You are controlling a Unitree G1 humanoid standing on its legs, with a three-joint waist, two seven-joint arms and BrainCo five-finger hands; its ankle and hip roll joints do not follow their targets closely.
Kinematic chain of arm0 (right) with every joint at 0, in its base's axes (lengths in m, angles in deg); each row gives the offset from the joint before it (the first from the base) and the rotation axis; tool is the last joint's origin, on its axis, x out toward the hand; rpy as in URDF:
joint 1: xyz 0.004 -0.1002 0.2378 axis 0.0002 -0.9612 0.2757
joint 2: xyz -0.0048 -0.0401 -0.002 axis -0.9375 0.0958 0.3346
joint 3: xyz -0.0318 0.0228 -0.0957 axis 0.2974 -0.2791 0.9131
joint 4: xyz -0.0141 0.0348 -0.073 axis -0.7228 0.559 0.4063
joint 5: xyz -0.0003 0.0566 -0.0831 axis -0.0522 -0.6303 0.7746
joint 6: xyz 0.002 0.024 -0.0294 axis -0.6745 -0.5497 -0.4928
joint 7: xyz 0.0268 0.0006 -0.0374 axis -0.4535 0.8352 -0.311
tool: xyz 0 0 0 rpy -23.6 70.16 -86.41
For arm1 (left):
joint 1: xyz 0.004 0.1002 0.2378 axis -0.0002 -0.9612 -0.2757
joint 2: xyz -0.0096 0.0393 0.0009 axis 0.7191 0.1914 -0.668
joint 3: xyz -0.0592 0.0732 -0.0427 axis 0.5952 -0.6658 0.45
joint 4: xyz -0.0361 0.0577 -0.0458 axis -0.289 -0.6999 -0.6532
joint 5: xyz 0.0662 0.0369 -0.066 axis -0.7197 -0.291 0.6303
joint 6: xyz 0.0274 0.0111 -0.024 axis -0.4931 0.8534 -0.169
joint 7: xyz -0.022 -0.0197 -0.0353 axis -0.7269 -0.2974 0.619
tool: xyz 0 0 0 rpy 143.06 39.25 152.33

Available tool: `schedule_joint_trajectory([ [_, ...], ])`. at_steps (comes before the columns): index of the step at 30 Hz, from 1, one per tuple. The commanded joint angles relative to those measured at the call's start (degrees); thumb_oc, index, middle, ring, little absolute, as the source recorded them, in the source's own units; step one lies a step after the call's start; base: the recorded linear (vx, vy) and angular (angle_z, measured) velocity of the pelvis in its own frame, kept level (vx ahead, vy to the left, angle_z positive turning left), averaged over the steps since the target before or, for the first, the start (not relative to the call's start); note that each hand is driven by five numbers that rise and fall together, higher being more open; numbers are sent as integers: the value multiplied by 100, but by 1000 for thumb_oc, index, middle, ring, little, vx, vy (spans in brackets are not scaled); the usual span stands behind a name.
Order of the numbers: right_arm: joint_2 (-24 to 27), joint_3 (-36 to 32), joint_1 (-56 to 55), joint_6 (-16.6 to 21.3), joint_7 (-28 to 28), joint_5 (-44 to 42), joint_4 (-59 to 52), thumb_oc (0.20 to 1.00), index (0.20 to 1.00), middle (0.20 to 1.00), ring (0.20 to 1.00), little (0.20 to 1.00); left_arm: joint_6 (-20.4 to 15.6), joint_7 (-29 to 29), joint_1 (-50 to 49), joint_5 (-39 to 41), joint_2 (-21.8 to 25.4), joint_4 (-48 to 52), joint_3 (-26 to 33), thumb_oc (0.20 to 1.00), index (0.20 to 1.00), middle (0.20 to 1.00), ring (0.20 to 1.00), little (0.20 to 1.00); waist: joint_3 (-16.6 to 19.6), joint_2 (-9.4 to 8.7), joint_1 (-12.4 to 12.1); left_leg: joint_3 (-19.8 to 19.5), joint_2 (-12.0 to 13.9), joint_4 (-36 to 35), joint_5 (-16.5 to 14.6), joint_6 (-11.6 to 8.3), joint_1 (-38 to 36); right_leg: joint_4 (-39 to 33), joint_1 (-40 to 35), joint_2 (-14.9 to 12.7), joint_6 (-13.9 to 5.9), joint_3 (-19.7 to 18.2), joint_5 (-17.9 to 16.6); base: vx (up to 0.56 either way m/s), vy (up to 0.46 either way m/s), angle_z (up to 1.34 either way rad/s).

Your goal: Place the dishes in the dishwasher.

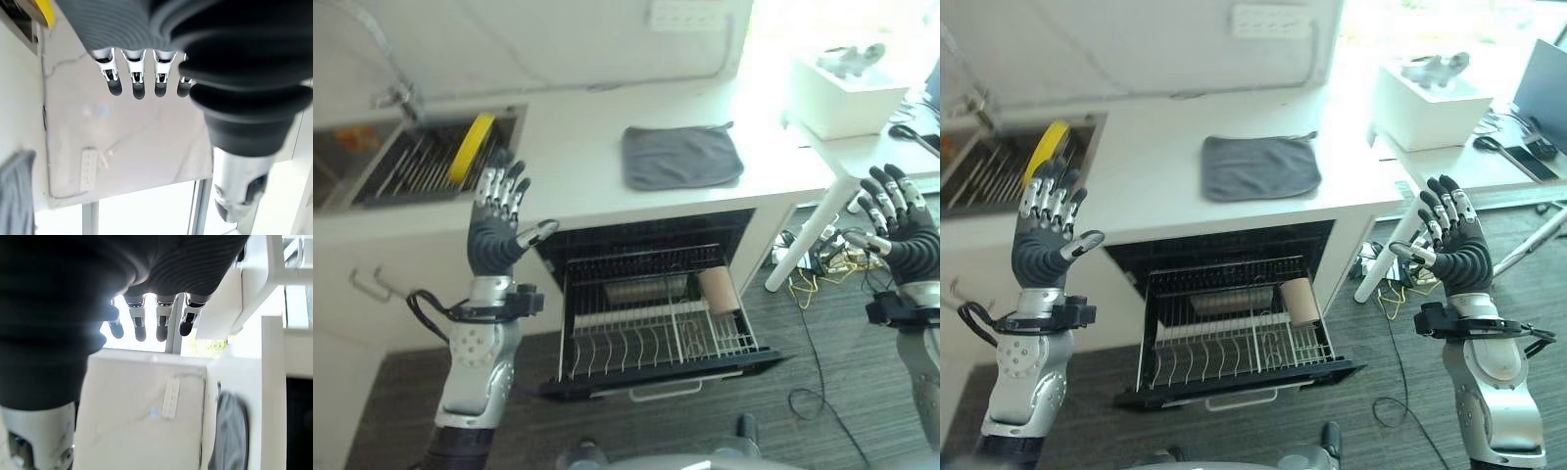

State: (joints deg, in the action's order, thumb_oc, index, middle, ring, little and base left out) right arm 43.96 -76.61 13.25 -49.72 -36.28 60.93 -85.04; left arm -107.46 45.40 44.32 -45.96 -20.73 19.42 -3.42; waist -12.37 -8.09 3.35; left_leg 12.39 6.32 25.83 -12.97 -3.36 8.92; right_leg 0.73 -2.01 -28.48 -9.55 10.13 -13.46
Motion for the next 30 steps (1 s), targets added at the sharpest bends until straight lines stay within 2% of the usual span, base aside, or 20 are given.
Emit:
schedule_joint_trajectory([
  [1,272,16,610,447,90,258,-169,1000,1000,1000,1000,1000,19,311,-182,103,104,591,388,1000,1000,1000,1000,1000,-69,502,-145,52,-21,-2373,490,-208,-1725,-215,338,474,-450,671,-333,-176,569,36],
  [3,361,85,621,536,159,192,-180,1000,1000,1000,1000,1000,71,362,-176,228,166,619,419,1000,1000,1000,1000,1000,-10,631,-90,83,-37,-2897,747,-37,-1869,308,427,1096,-289,581,328,-174,503,-17],
  [4,387,76,607,670,186,75,-126,1000,1000,1000,1000,1000,61,373,-109,225,173,555,372,1000,1000,1000,1000,1000,39,636,-59,96,-96,-3040,864,52,-1851,640,431,1409,-178,548,547,-110,307,-18],
  [6,388,87,578,824,205,60,-110,1000,1000,1000,1000,1000,31,259,-22,114,145,497,247,1000,1000,1000,1000,1000,80,646,-22,74,-177,-3083,889,159,-1812,1036,418,1723,-72,519,774,-89,199,9],
  [7,396,72,503,888,171,60,-138,1000,1000,1000,1000,1000,34,149,17,35,125,453,184,1000,1000,1000,1000,1000,127,647,32,0,-254,-3083,904,249,-1759,1188,391,2032,1,370,1018,-50,155,-1],
  [8,424,10,432,878,149,10,-175,1000,1000,1000,1000,1000,59,112,14,51,117,444,163,1000,1000,1000,1000,1000,180,638,70,-81,-338,-3083,921,301,-1726,1190,336,2285,75,187,1206,-32,74,-2],
  [9,419,-87,344,920,72,-10,-162,1000,1000,1000,1000,1000,63,64,-19,-8,50,459,139,1000,1000,1000,1000,1000,325,605,31,-139,-476,-3083,940,341,-1683,816,78,2577,311,127,1567,-7,-8,6],
  [12,422,47,429,973,186,86,-132,1000,1000,1000,1000,1000,145,-102,-9,-167,40,477,62,1000,1000,1000,1000,1000,428,593,-52,-97,-484,-3083,965,279,-1649,-12,-302,2623,442,194,1649,-15,-154,4],
  [14,418,98,495,889,290,92,-184,1000,1000,1000,1000,1000,206,-164,-30,-92,47,488,62,1000,1000,1000,1000,1000,513,620,-66,-5,-455,-3083,1008,223,-1626,-268,-402,2666,456,213,1577,-36,-183,9],
  [15,419,104,519,843,305,107,-209,1000,1000,1000,1000,1000,221,-148,-43,-91,43,510,85,1000,1000,1000,1000,1000,543,634,-59,88,-449,-3083,1027,204,-1621,-334,-433,2682,472,247,1573,-34,-114,21],
  [17,447,79,498,767,394,209,-252,1000,1000,1000,1000,1000,250,-64,-32,-21,53,560,77,1000,1000,1000,1000,1000,534,646,15,524,-454,-2819,1067,126,-1542,-372,-482,2668,549,334,1593,-70,-114,20],
  [18,492,26,476,705,443,283,-235,1000,1000,1000,1000,1000,276,-7,-22,24,50,592,62,1000,1000,1000,1000,1000,472,580,20,649,-350,-2199,1064,7,-1219,-327,-520,2586,604,374,1608,-110,-99,56],
  [19,556,-21,483,660,473,329,-210,1000,1000,1000,1000,1000,278,20,-57,81,48,629,66,1000,1000,1000,1000,1000,420,553,-16,530,-267,-1795,1112,-92,-967,-296,-546,2541,627,389,1622,-113,-18,57],
  [21,690,-66,591,551,436,194,-196,1000,1000,1000,1000,1000,214,88,-177,235,-7,713,110,1000,1000,1000,1000,1000,399,526,-32,474,48,-1676,1156,-165,-909,-278,-580,2454,640,386,1648,-50,152,38],
  [22,707,-73,644,537,378,195,-184,1000,1000,1000,1000,1000,163,86,-233,248,-50,740,127,1000,1000,1000,1000,1000,433,519,-3,518,314,-1862,1236,-204,-1024,-321,-594,2392,634,373,1627,39,492,-1],
  [23,801,-90,667,550,303,148,-173,1000,1000,1000,1000,1000,117,3,-281,315,-67,736,152,1000,1000,1000,1000,1000,519,557,43,344,627,-2338,1522,-330,-1272,-390,-582,2326,600,248,1598,63,563,-16],
  [26,1027,-158,751,462,140,-44,-178,1000,1000,1000,1000,1000,14,-121,-303,260,-104,673,152,1000,1000,1000,1000,1000,605,679,47,-165,976,-3002,1924,-567,-1509,-380,-510,2172,479,-28,1616,66,603,-31],
  [27,1088,-180,813,414,111,-117,-182,1000,1000,1000,1000,1000,-29,-145,-298,218,-130,656,147,1000,1000,1000,1000,1000,603,697,37,-278,967,-2978,1854,-586,-1503,-371,-490,2086,422,-82,1601,27,683,-47],
  [28,1116,-186,885,376,130,-122,-180,1000,1000,1000,1000,1000,-95,-112,-302,209,-142,634,165,1000,1000,1000,1000,1000,592,708,47,-191,894,-2967,1599,-568,-1525,-351,-459,1922,297,-104,1558,-1,607,-56],
  [30,993,-233,835,376,247,36,-249,1000,1000,1000,1000,1000,-88,80,-229,294,-67,644,246,1000,1000,1000,1000,1000,548,739,79,91,762,-2897,1366,-498,-1519,-192,-351,1561,32,-7,1463,-8,697,-54],
])
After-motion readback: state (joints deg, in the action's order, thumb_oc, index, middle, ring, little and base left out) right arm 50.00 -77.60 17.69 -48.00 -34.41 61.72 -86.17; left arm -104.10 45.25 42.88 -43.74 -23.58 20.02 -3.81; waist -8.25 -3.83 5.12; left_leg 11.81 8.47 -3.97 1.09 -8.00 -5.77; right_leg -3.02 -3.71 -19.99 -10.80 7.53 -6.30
